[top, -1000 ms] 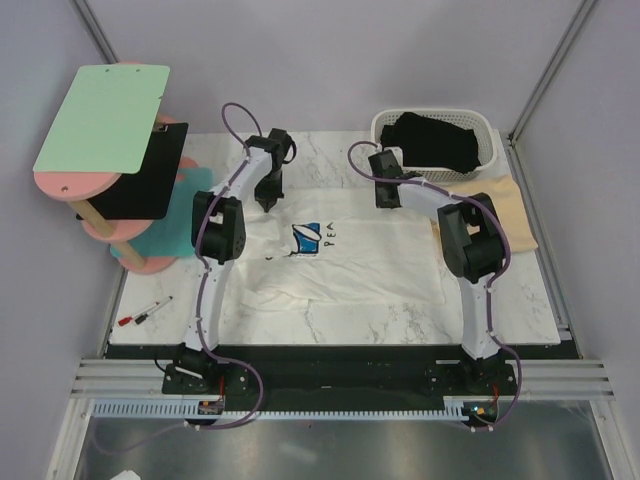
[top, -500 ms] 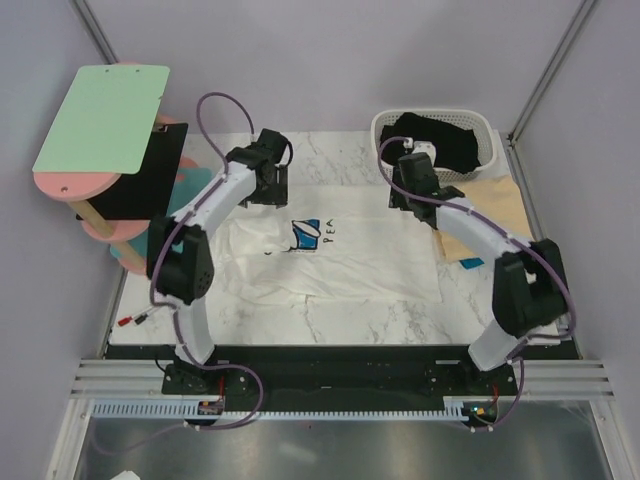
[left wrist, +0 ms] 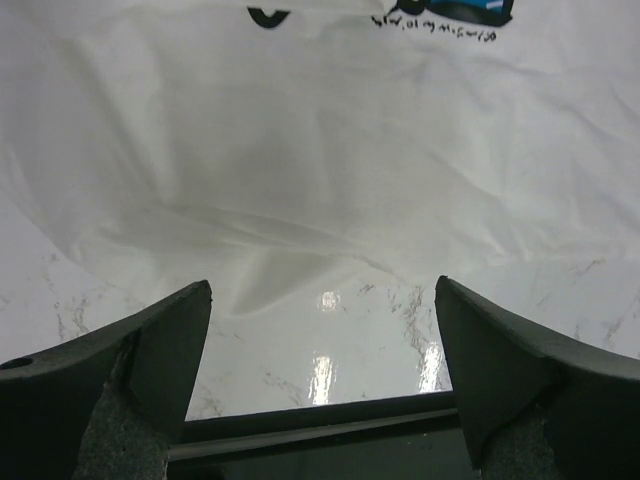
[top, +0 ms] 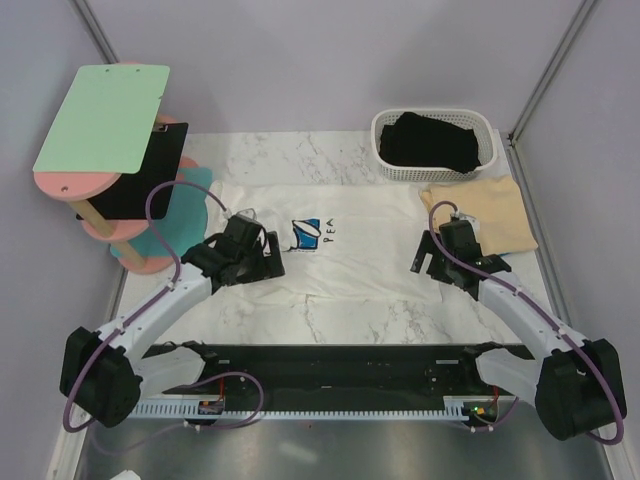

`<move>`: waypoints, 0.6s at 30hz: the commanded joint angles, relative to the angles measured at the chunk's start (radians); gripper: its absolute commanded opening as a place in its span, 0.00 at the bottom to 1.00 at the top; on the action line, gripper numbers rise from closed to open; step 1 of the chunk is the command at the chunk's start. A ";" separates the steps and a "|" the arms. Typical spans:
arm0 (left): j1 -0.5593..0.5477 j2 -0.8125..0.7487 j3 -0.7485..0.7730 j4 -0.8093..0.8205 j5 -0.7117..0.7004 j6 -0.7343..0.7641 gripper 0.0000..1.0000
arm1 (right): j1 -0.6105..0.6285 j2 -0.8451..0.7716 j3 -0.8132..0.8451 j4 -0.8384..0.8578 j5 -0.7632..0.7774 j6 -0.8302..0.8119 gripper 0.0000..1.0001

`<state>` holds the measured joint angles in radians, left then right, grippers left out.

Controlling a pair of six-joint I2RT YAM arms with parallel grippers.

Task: Fold and stack the t-shirts
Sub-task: Grap the side of the flattened tshirt closest away from the robot with both arms

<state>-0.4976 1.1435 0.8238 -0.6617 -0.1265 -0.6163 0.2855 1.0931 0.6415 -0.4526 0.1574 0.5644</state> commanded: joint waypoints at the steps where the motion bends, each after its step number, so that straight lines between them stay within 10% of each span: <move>1: -0.055 -0.088 -0.095 0.062 0.024 -0.160 1.00 | -0.006 -0.067 -0.080 -0.098 -0.099 0.120 0.98; 18: -0.217 -0.097 -0.299 0.080 -0.136 -0.375 0.98 | -0.006 -0.090 -0.236 0.028 -0.025 0.226 0.76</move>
<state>-0.6846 1.0580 0.5518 -0.6319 -0.1696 -0.8783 0.2829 0.9810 0.4347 -0.5053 0.0898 0.7574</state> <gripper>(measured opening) 0.994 0.785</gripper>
